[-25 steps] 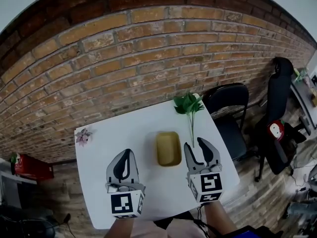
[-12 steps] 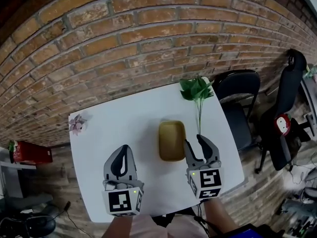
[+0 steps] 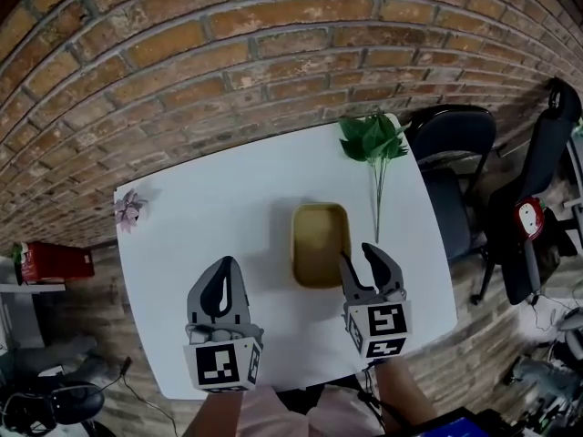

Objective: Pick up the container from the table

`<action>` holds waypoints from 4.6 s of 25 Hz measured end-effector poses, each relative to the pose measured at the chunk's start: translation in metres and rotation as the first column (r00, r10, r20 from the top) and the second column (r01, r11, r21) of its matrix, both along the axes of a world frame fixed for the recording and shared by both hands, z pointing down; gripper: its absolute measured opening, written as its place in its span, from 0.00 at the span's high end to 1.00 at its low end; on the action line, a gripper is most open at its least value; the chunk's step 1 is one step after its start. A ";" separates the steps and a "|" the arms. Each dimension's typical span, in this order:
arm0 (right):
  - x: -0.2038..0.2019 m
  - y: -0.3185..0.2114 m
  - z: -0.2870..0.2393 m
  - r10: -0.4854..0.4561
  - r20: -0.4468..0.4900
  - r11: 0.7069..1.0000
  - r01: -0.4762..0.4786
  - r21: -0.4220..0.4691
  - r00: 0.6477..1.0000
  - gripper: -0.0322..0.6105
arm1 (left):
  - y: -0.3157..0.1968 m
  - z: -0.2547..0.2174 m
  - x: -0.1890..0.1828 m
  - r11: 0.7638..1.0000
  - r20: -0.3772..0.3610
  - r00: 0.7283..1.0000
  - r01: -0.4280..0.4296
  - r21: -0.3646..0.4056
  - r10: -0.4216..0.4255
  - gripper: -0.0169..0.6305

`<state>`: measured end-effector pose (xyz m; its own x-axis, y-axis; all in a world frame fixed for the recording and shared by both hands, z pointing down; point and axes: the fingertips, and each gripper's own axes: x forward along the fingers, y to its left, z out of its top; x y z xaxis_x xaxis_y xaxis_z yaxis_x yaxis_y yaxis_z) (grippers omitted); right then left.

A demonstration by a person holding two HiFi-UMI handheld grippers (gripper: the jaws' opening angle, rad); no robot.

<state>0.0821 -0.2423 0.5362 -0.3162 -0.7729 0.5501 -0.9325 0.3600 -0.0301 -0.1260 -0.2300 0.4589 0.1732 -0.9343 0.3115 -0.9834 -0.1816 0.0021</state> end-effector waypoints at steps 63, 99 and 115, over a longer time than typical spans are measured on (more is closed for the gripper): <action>0.001 -0.003 0.046 0.032 -0.007 0.990 -0.032 -0.135 0.999 0.88 | -0.013 0.026 -0.011 0.998 0.000 1.000 0.022 -0.058 -0.022 0.96; -0.003 -0.005 -0.008 0.020 0.012 1.000 -0.020 -0.002 1.000 0.92 | 0.001 -0.019 -0.006 0.999 0.004 0.999 0.034 0.035 -0.034 0.96; -0.002 -0.009 -0.077 0.030 0.028 0.989 -0.034 0.143 0.999 0.92 | 0.010 -0.063 -0.006 0.991 -0.006 1.000 0.029 0.132 -0.028 0.96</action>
<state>0.0796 -0.2514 0.4595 -0.3024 -0.8531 0.4251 -0.9432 0.3322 -0.0044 -0.1318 -0.2204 0.3958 0.1469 -0.9718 0.1845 -0.9882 -0.1524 -0.0162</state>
